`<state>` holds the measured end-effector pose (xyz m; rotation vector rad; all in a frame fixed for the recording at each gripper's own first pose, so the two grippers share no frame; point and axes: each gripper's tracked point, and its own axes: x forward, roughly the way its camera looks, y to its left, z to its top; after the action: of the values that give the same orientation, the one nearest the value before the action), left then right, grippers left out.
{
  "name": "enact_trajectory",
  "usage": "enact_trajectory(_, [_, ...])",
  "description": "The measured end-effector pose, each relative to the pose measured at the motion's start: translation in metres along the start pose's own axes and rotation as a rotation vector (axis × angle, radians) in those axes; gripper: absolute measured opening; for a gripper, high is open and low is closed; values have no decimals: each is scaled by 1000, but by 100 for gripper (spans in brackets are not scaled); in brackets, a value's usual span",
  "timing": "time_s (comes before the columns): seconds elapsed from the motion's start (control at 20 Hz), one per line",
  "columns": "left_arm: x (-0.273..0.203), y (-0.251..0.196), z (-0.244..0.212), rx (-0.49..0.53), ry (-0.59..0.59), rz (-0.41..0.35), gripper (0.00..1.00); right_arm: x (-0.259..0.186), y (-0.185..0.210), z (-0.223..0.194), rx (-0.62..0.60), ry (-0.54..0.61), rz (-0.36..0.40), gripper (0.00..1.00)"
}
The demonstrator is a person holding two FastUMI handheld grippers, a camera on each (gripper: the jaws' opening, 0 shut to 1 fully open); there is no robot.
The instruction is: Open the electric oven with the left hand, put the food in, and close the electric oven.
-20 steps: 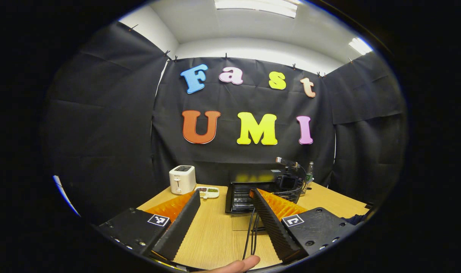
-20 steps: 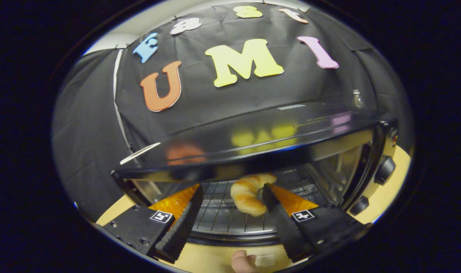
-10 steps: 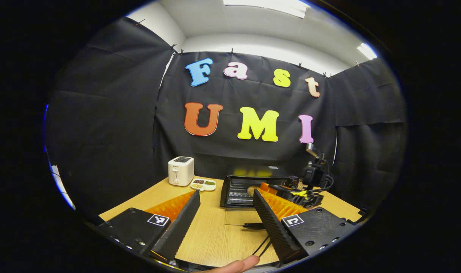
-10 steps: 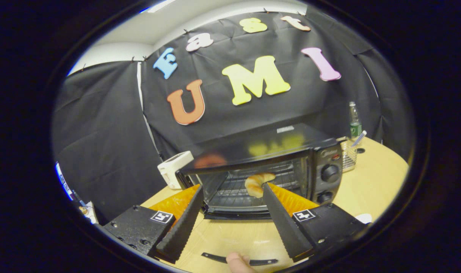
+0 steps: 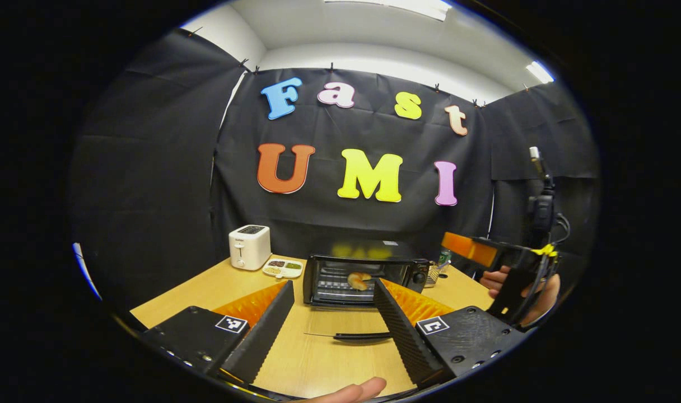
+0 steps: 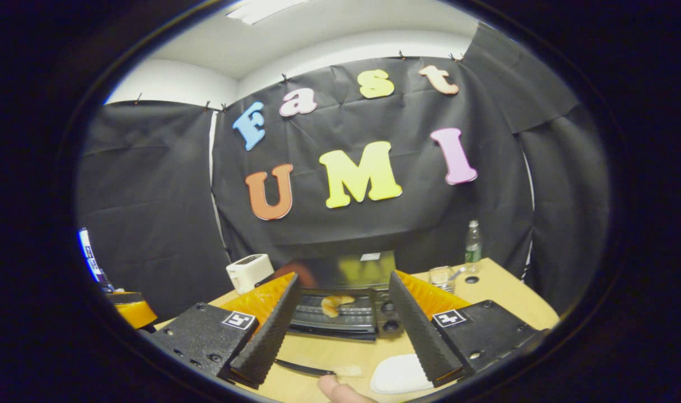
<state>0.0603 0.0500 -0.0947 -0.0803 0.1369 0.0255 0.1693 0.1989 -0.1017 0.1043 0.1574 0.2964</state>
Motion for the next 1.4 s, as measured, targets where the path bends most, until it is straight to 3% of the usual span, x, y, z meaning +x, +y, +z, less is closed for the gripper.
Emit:
enact_trajectory(0.2, [30, -21, -20, 33, 35, -26, 94, -59, -52, 52, -16, -84, -95, 96])
enact_trajectory(0.35, [52, -37, -55, 53, 126, -51, 94, -105, -68, 79, -7, -138, -106, 96])
enact_trajectory(0.6, [76, -56, -122, 96, 275, -81, 94, -151, -92, 92, -145, -150, -174, 96])
enact_trajectory(0.95, [94, -48, -204, 58, 396, -46, 95, -176, -95, 79, -100, -126, -163, 96])
enact_trajectory(1.2, [100, -53, -242, 85, 496, -54, 95, -186, -98, 79, -164, -155, -206, 96])
enact_trajectory(1.4, [102, -56, -262, 80, 551, -59, 96, -186, -85, 75, -186, -157, -167, 96])
